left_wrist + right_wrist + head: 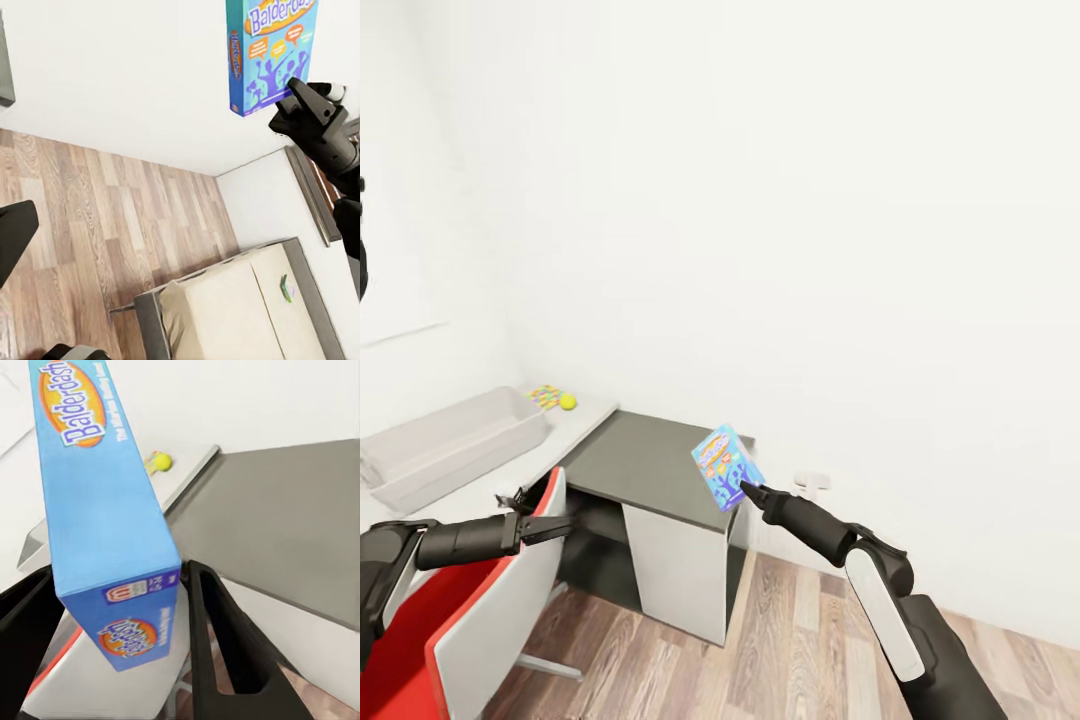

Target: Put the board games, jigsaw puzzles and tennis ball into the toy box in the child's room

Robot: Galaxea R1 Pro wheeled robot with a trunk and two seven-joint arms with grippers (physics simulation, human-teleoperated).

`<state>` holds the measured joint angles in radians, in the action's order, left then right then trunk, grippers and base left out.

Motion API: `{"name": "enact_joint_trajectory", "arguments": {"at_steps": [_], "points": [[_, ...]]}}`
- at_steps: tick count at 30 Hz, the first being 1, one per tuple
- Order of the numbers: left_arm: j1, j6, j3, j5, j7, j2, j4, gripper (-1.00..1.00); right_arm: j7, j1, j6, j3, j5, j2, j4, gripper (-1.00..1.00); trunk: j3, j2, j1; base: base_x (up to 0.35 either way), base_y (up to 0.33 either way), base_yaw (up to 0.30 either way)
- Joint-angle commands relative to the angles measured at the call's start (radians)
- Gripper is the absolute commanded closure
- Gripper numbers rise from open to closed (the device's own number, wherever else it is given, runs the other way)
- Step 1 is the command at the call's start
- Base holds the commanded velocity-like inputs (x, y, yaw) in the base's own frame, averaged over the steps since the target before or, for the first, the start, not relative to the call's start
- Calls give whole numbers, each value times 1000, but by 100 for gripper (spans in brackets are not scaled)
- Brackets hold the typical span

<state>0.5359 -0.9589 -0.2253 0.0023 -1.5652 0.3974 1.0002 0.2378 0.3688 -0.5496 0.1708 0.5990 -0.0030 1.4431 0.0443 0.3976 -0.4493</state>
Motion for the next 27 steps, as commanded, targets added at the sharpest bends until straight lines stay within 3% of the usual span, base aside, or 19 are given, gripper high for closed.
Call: {"name": "enact_joint_trajectory", "arguments": {"at_steps": [1,13,16,18,22,27], "points": [[1,-11,0,-1,-4,0,0,-100,0,1,-5,0,5,0,1,100,2,2,-1,0,0,292],[1,-10,0,6,-6,5,7,-100,-4,1,-4,27,5,0,-2,100,2,2,-1,92,35,292],[-2,-10,-16,11,-6,9,18,-100,-4,1,-4,28,5,0,-2,100,2,2,-1,96,41,292],[-4,-10,-41,12,-6,10,27,-100,-3,1,-4,29,5,0,-3,100,2,2,-1,37,16,292],[-7,-10,-148,12,-6,11,36,-100,-3,1,-4,29,5,0,-2,100,2,2,-1,11,5,292],[-7,-10,-315,7,-6,11,44,-100,3,1,-6,26,5,-3,2,100,2,2,-1,59,1,292]]}}
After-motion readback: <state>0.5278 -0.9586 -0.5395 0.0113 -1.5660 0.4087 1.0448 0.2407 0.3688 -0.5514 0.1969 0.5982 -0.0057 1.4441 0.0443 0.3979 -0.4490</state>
